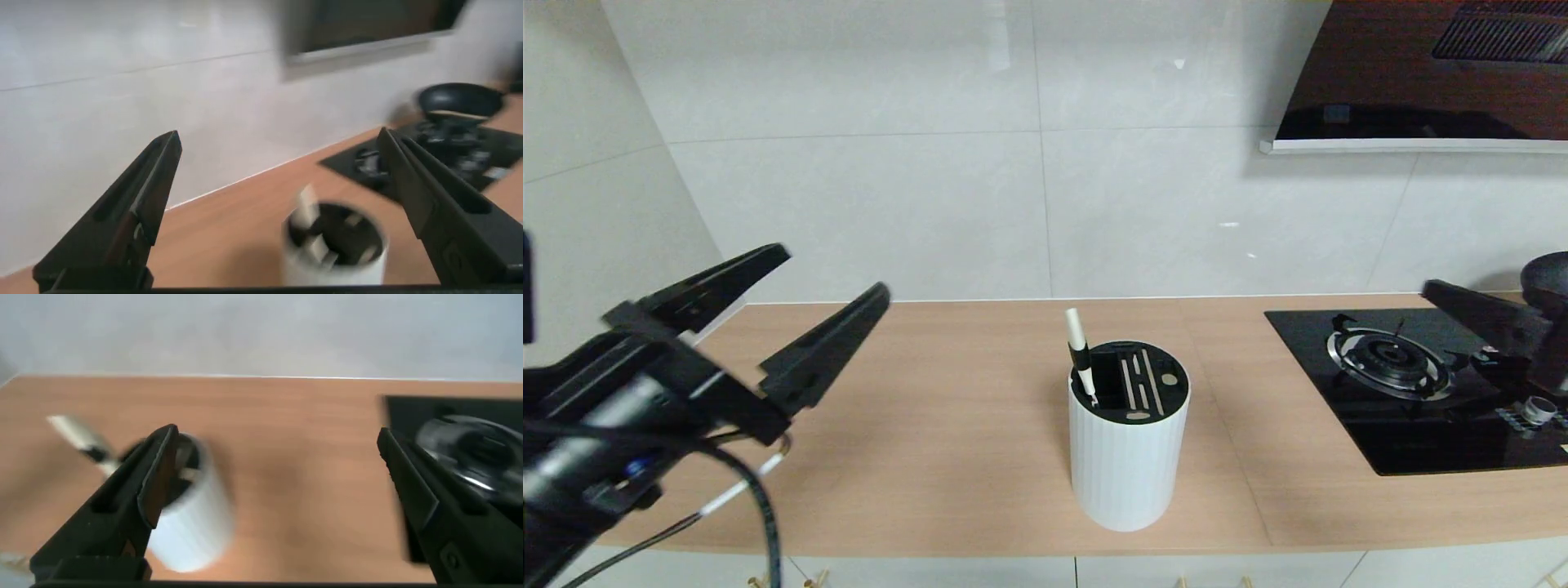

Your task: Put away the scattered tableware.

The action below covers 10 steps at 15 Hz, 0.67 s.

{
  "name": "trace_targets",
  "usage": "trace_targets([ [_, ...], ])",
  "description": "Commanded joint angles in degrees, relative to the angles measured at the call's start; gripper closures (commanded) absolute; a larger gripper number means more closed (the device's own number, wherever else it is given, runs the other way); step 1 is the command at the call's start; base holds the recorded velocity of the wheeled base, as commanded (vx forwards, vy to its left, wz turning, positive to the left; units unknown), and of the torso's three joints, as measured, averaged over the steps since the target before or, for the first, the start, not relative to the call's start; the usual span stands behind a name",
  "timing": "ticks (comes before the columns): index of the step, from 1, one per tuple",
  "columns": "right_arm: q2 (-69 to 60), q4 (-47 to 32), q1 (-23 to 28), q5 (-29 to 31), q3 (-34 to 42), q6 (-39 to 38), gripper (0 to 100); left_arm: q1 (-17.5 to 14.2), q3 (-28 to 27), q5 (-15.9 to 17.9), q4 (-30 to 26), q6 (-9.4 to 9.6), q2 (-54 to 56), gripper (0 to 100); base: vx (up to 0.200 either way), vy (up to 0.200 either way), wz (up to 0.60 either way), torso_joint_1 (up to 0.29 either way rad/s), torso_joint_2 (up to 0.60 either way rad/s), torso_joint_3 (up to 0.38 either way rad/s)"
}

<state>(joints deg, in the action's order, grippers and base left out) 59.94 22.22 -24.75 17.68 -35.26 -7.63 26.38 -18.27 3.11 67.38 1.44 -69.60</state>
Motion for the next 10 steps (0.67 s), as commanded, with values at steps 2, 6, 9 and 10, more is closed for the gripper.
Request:
trace_targets([
  [2, -25.5, -2.7, 8.1, -2.7, 14.0, 0.3, 0, -7.0, 12.5, -1.4, -22.6, -0.12, 36.7, 0, 0.000, 0.000, 0.00, 0.000, 0.00, 0.000],
  [6, -45.7, -21.5, 8.9, -2.3, 13.7, 8.0, 0, -11.1, 2.6, -3.6, -69.7, -2.49, 65.7, 0, 0.000, 0.000, 0.00, 0.000, 0.00, 0.000],
  [9, -52.5, -22.9, 18.2, -3.0, 14.3, 13.8, 0, -10.8, 2.4, -7.2, -65.8, -4.43, 66.3, 0, 0.000, 0.000, 0.00, 0.000, 0.00, 0.000],
  [10, -53.9, -23.1, 20.5, -3.1, 15.3, 14.7, 0, -10.8, 2.1, -7.2, -65.1, -4.95, 66.2, 0, 0.000, 0.000, 0.00, 0.000, 0.00, 0.000],
])
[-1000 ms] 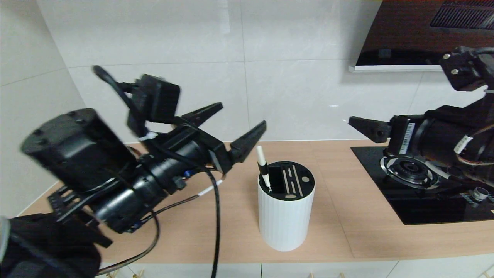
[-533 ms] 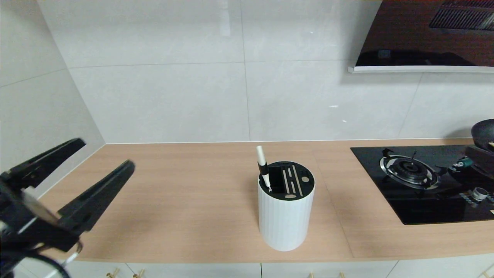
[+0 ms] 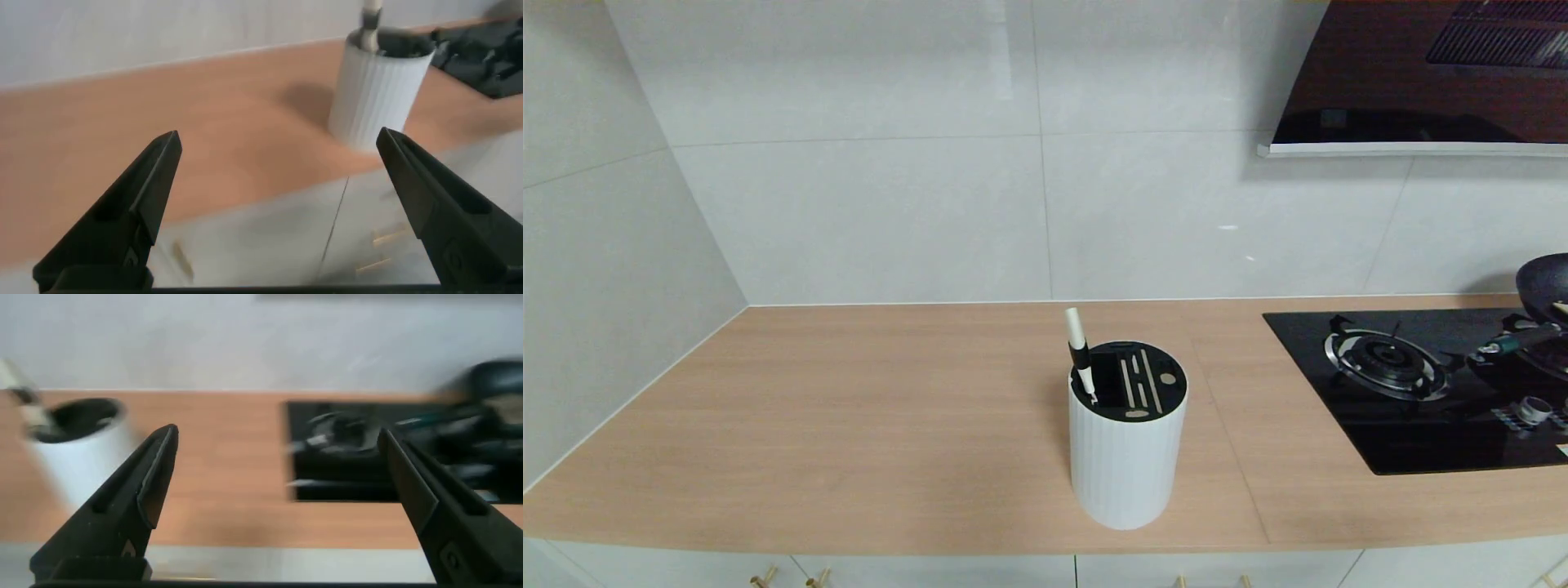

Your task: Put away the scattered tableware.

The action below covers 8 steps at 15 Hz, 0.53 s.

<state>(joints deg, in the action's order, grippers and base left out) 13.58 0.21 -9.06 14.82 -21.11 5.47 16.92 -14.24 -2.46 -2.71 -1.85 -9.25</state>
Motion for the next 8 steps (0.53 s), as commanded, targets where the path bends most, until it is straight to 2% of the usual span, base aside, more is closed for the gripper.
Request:
trace_targets([
  [1, -9.6, -1.2, 6.8, -1.1, 2.7, 3.5, 0, -6.0, -4.0, -1.2, 5.5, -1.66, 3.1, 0, 0.000, 0.000, 0.00, 0.000, 0.00, 0.000],
  [3, -11.0, -1.3, 7.9, -1.5, 4.4, 3.6, 0, -9.5, -5.3, 1.9, 4.6, -1.31, 3.5, 0, 0.000, 0.000, 0.00, 0.000, 0.00, 0.000],
  [4, -12.3, -1.2, 8.2, -2.2, 5.7, 3.6, 0, -11.5, -4.3, 2.0, 4.6, -1.22, 3.7, 0, 0.000, 0.000, 0.00, 0.000, 0.00, 0.000],
  [5, -13.6, -0.7, 8.8, -4.3, 9.4, 3.5, 0, -15.3, -1.8, 2.2, 5.4, -1.75, 5.5, 0, 0.000, 0.000, 0.00, 0.000, 0.00, 0.000],
  [6, -13.6, 0.1, 8.8, -4.5, 11.7, 3.4, 0, -16.7, -0.4, 2.9, 5.1, -1.66, 9.2, 0, 0.000, 0.000, 0.00, 0.000, 0.00, 0.000],
  [7, -13.6, 3.9, 8.8, -4.5, 15.9, 3.3, 0, -16.9, 4.2, 2.6, 6.9, -0.08, 9.2, 0, 0.000, 0.000, 0.00, 0.000, 0.00, 0.000],
  [8, -13.6, 8.6, 8.8, -4.5, 21.1, 3.2, 0, -16.9, 10.3, 1.2, 13.5, 0.36, 9.3, 0, 0.000, 0.000, 0.00, 0.000, 0.00, 0.000],
])
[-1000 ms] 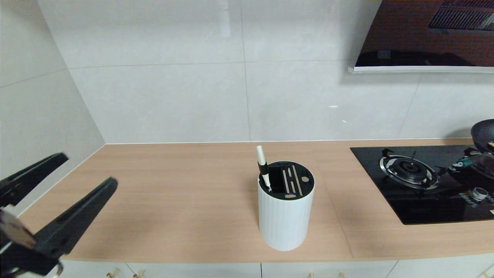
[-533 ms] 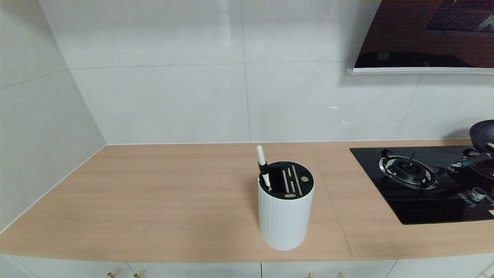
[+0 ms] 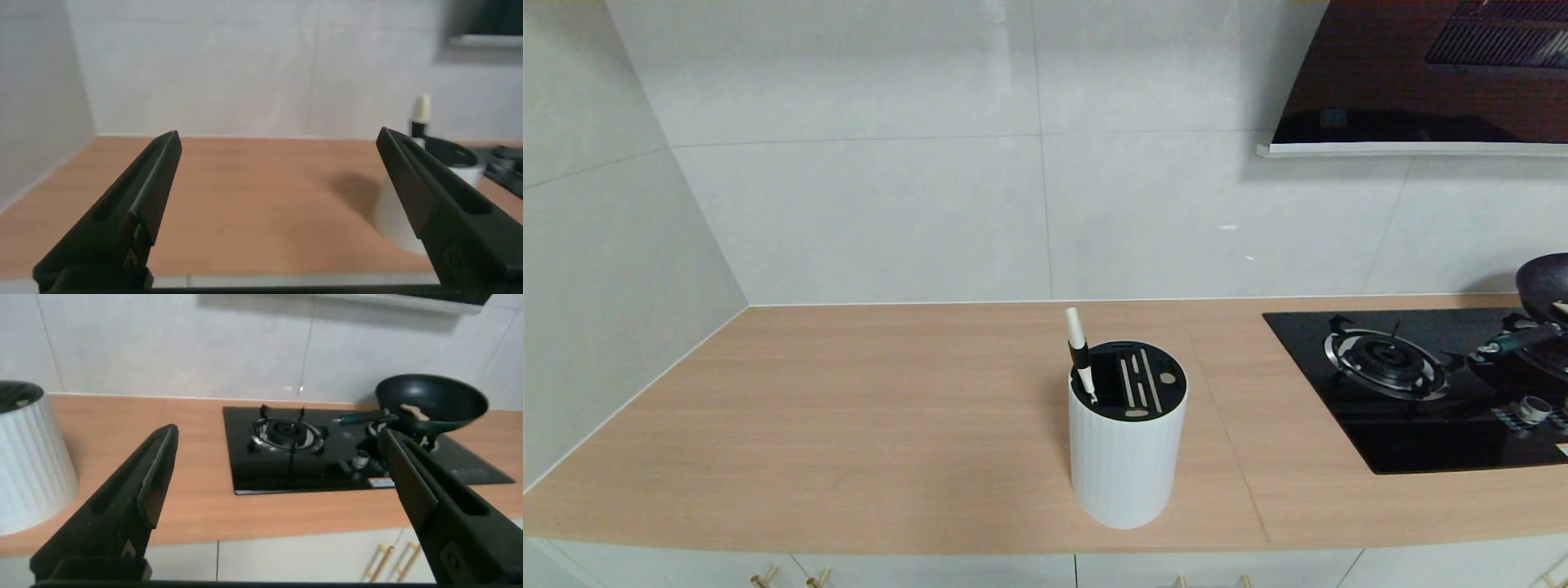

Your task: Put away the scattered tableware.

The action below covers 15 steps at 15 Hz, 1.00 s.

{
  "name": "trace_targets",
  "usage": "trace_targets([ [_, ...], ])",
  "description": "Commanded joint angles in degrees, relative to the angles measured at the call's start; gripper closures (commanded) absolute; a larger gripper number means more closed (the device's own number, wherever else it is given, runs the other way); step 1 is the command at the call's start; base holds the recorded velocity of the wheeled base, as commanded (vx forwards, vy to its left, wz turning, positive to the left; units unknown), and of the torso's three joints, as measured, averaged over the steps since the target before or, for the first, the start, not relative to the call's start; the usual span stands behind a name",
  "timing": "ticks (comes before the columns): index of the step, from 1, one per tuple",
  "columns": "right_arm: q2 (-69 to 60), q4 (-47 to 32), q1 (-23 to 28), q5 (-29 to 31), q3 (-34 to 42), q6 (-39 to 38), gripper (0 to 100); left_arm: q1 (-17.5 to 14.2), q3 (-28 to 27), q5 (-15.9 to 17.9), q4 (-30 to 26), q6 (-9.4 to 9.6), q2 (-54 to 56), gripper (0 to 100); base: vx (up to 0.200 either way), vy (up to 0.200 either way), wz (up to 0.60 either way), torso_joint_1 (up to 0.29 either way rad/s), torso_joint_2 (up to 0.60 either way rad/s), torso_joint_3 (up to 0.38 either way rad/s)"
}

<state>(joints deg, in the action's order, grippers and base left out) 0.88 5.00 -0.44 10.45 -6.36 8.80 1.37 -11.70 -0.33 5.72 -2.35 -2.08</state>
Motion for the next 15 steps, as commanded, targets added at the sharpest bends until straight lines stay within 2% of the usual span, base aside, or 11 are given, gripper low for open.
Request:
trace_targets([
  [1, -0.9, 0.5, 0.2, -0.3, 6.4, -0.8, 0, -1.4, 11.7, -1.1, 6.8, 2.35, 2.1, 0, 0.000, 0.000, 0.00, 0.000, 0.00, 0.000],
  [2, -0.9, -1.2, 0.2, -0.4, 6.4, -1.9, 0, -1.4, 11.5, -1.3, 0.7, 2.62, 2.1, 0, 0.000, 0.000, 0.00, 0.000, 0.00, 0.000],
  [4, -0.9, -1.2, 0.2, -1.2, 6.3, -1.9, 0, -1.4, 11.7, -2.7, -5.9, 3.23, 2.1, 0, 0.000, 0.000, 0.00, 0.000, 0.00, 0.000],
  [6, -0.8, -1.4, 0.2, -4.7, 6.4, -4.1, 0, -1.3, 11.7, -2.7, -5.6, 3.32, 2.1, 0, 0.000, 0.000, 0.00, 0.000, 0.00, 0.000],
  [8, -0.6, -6.2, 0.3, -9.8, 6.1, -9.2, 0, -1.3, 11.7, -2.4, -5.5, 1.91, 2.1, 0, 0.000, 0.000, 0.00, 0.000, 0.00, 0.000],
  [9, -0.8, -4.8, 0.3, -9.4, 6.3, -9.4, 0, -1.3, 11.7, -2.4, -5.5, 1.47, 2.1, 0, 0.000, 0.000, 0.00, 0.000, 0.00, 0.000],
  [15, -0.8, -4.8, 0.3, -9.3, 6.3, -9.2, 0, -1.3, 11.7, -2.4, -5.5, 1.56, 2.1, 0, 0.000, 0.000, 0.00, 0.000, 0.00, 0.000],
])
